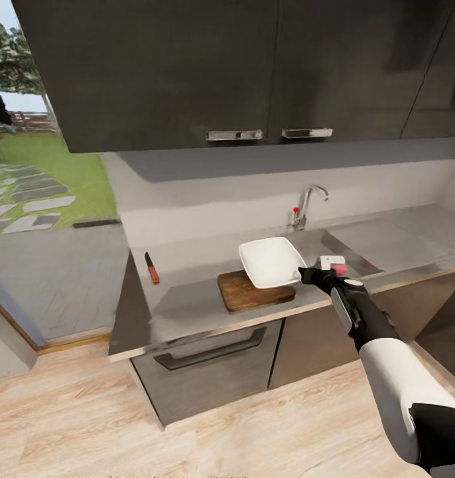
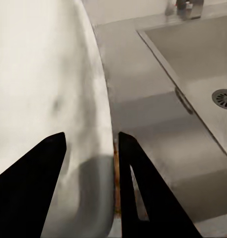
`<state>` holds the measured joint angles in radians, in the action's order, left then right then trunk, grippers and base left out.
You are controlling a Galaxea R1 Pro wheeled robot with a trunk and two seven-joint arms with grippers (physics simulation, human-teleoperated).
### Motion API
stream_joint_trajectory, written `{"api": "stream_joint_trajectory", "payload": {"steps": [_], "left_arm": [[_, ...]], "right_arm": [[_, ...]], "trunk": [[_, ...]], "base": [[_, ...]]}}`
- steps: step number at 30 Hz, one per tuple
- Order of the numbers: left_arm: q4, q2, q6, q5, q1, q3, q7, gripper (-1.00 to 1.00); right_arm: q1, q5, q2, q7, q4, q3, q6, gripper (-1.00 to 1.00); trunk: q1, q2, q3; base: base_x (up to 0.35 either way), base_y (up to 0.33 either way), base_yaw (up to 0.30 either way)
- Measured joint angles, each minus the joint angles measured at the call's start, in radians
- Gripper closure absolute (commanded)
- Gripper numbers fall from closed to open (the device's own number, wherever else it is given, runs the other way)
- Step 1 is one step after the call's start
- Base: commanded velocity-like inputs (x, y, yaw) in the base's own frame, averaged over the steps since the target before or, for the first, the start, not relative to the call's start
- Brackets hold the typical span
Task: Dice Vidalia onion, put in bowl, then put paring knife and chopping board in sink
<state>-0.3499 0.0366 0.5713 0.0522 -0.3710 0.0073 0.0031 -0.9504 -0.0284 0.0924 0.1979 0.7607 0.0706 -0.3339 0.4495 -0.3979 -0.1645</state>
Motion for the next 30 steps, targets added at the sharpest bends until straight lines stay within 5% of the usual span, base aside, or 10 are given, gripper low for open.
{"api": "stream_joint_trajectory", "payload": {"steps": [30], "left_arm": [[0.005,0.000,0.000,0.000,0.000,0.000,0.000,-1.00]], "right_arm": [[0.000,0.005,0.000,-0.009,0.000,0.000,-0.005,1.00]], "trunk": [[0.000,0.000,0.000]], "base": [[-0.061,0.270,0.035]]}}
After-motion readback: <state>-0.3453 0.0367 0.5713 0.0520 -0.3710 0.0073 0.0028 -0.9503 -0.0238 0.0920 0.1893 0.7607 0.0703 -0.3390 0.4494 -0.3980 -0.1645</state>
